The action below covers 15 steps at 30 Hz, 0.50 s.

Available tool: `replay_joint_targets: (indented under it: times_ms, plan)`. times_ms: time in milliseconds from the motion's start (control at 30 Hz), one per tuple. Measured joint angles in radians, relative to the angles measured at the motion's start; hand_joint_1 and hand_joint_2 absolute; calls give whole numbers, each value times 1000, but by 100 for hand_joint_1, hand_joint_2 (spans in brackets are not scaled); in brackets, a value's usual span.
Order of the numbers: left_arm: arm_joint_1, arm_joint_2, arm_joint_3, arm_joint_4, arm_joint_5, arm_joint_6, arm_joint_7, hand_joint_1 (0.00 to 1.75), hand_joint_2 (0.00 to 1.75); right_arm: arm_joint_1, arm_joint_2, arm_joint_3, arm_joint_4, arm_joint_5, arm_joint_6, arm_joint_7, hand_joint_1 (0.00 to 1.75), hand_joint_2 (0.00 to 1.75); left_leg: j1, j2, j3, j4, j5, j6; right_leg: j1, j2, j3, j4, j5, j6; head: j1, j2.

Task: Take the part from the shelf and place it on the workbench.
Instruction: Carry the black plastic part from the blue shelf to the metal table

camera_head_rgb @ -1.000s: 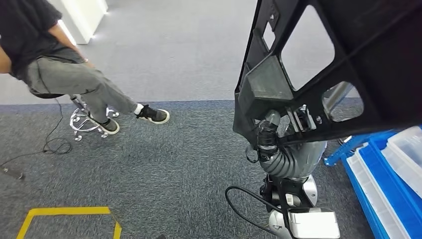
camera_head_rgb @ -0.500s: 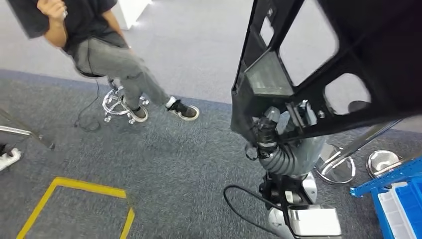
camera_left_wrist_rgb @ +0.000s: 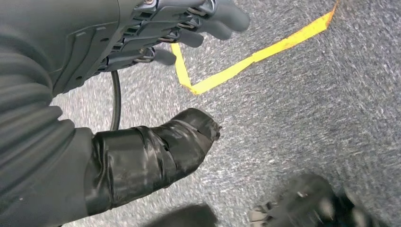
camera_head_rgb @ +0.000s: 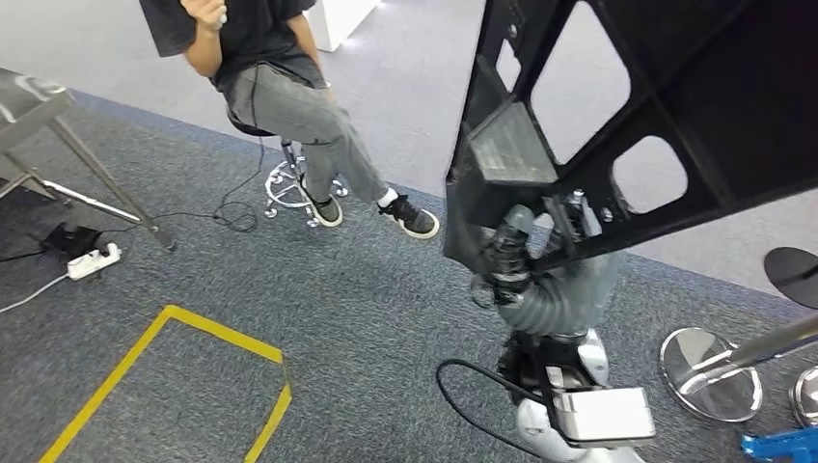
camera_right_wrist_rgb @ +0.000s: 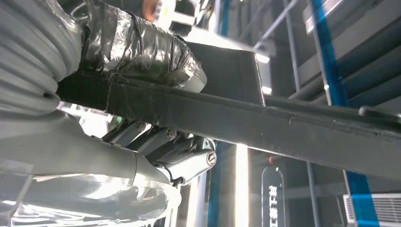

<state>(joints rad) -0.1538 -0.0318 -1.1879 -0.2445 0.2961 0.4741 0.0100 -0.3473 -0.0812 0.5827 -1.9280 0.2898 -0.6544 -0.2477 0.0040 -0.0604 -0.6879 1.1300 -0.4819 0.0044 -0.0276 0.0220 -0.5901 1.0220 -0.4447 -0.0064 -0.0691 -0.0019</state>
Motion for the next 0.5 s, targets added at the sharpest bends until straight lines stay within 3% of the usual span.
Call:
replay_joint_targets:
  times_ms: [67,100,133,200,267,333,400,467,500]
  plan:
    - [-3,0,0,0,0,0,-1,0,175,0,1,1,3,-7,3,-4,175,175,7,37,-66,118,-47,-11,2,-30,4,1,-6,-4,-4,0]
    - [-3,0,0,0,0,0,-2,0,175,1,1,1,4,-9,3,-5,175,175,10,44,-86,151,-53,-15,2,-45,5,2,-9,-4,-4,0]
    - [-1,0,0,0,0,0,-2,0,175,1,1,1,6,-9,4,-5,175,175,13,49,-88,150,-41,-18,1,-60,7,3,-13,-2,-4,0]
    - [1,0,0,0,1,0,-2,0,175,1,1,2,9,-9,4,-5,175,175,16,68,-33,44,20,-19,0,-86,15,6,-21,4,-5,0]
    - [-1,0,0,0,1,0,-2,0,175,0,1,2,10,-10,4,-6,175,175,10,98,30,-70,58,-9,3,-108,26,6,-30,14,-4,0]
    - [-2,0,0,0,1,0,-2,0,175,-2,1,2,10,-18,5,-9,175,175,2,105,47,-102,57,6,7,-124,36,1,-35,25,-3,0]
    - [1,0,0,0,1,0,-2,0,175,-4,1,2,10,-28,7,-12,175,175,3,85,53,-111,58,19,5,-135,46,-5,-40,38,-4,0]
    - [4,0,0,0,1,0,-3,0,175,-5,1,2,11,-36,9,-14,175,175,8,66,65,-124,60,33,2,-107,38,28,-66,45,1,0]
    - [3,0,0,0,1,0,-3,0,175,-6,1,3,12,-39,10,-15,175,175,11,57,70,-128,62,39,0,-81,18,75,-92,46,5,0]
